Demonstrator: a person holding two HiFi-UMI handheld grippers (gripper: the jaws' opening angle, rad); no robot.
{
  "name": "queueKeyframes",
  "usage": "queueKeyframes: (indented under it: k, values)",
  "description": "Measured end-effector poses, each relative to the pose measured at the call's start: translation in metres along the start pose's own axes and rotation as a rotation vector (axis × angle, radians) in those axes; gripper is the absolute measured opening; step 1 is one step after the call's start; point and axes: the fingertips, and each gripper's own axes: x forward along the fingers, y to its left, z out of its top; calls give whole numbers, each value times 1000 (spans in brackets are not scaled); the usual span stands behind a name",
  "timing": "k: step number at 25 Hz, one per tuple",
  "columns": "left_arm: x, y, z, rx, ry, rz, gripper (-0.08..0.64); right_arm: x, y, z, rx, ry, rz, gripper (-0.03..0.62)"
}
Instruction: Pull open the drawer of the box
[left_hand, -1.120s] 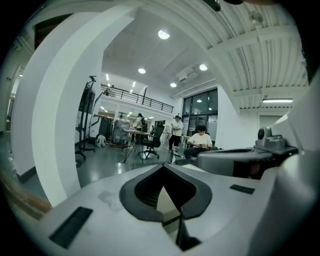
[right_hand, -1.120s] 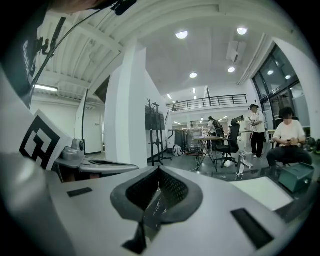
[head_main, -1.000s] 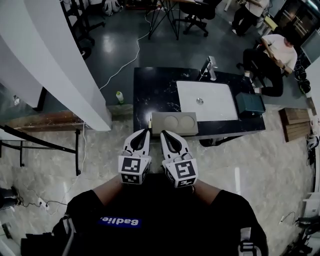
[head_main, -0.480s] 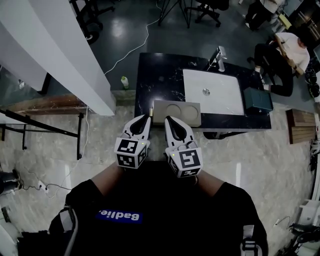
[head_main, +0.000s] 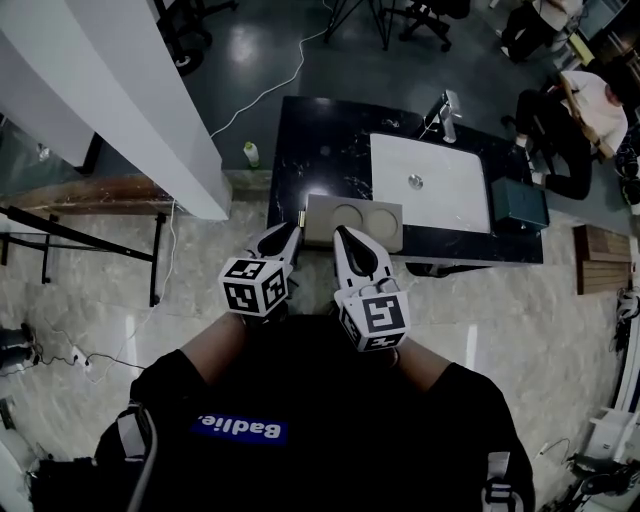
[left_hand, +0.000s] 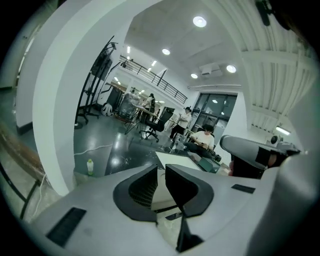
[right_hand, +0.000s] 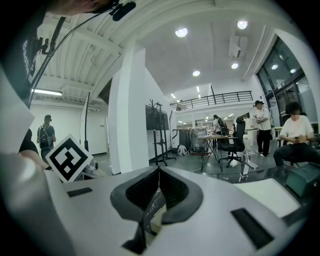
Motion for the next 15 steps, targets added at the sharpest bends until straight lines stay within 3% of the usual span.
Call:
queueKeyframes:
  k: [8, 15]
  values:
    - [20, 30, -29, -285, 50, -24, 52, 0, -11, -1, 6, 1, -14, 0]
    - [37, 42, -45, -437, 84, -65, 52, -1, -22, -4, 11, 16, -44, 0]
